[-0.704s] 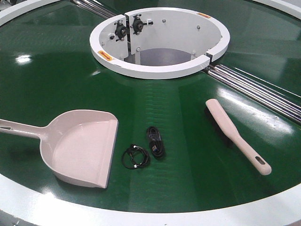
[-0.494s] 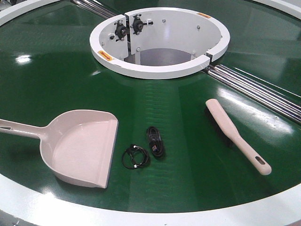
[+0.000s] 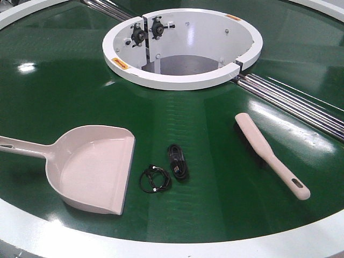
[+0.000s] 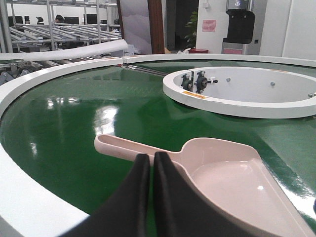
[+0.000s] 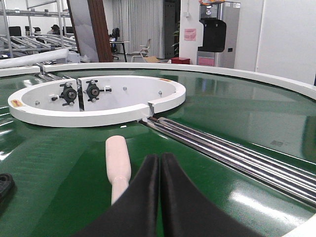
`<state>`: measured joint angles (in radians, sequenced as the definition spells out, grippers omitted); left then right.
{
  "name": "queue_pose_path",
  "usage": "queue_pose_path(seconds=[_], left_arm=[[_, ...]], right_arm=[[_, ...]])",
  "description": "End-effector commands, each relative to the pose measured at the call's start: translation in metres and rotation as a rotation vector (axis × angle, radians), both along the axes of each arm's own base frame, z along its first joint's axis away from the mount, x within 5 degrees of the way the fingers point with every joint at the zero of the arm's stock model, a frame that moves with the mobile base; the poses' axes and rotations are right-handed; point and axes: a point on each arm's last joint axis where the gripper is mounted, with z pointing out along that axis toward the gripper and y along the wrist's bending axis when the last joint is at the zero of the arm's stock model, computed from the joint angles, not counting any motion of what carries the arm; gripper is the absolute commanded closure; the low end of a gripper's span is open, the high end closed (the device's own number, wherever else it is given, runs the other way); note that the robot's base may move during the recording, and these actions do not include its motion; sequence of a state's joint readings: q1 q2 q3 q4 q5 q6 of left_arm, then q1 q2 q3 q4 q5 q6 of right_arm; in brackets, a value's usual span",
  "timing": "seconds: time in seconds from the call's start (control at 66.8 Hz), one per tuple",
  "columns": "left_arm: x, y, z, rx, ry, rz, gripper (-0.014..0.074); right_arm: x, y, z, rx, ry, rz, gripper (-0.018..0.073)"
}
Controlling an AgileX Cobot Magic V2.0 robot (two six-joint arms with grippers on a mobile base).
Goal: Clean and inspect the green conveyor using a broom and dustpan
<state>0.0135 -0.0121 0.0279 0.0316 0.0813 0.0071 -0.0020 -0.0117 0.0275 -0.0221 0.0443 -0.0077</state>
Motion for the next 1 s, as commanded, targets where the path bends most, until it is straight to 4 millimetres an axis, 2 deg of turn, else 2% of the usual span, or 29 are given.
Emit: queue_pose_path(seconds=[0.0, 0.389, 0.494, 0.644, 0.704, 0.824, 0.913, 0.988], left_arm=[[-0.001, 0.0, 0.004, -0.009, -0.073, 0.0, 0.0603], [-0.002, 0.0, 0.011, 0.002, -0.139, -0.001, 0.0603], [-0.005, -0.001, 0.032, 0.003, -0.273, -0.005, 0.0603], [-0.016, -0.001, 0.083, 0.005, -0.361, -0.003, 0.0603], [-0.016, 0.0, 0.106, 0.004, -0.314, 0.001, 0.0603], [-0.005, 0.001, 0.138, 0.02, -0.136, 0.013, 0.0603], [0.007, 0.003, 0.148, 0.036, 0.015, 0.028, 0.0603], [0.018, 0.003, 0.148, 0.037, 0.107, 0.031, 0.0603]], right_arm=[[-0.001, 0.0, 0.006, -0.008, -0.076, -0.003, 0.0568], [-0.001, 0.0, 0.006, -0.008, -0.076, -0.003, 0.0568], [-0.001, 0.0, 0.006, -0.008, -0.076, -0.003, 0.0568], [-0.001, 0.0, 0.006, -0.008, -0.076, -0.003, 0.0568], [-0.001, 0.0, 0.006, -0.008, -0.076, -0.003, 0.0568], [-0.001, 0.0, 0.006, -0.008, -0.076, -0.003, 0.0568], [-0.001, 0.0, 0.006, -0.008, -0.076, -0.003, 0.0568], [-0.001, 0.0, 0.006, -0.008, -0.076, -0.003, 0.0568]])
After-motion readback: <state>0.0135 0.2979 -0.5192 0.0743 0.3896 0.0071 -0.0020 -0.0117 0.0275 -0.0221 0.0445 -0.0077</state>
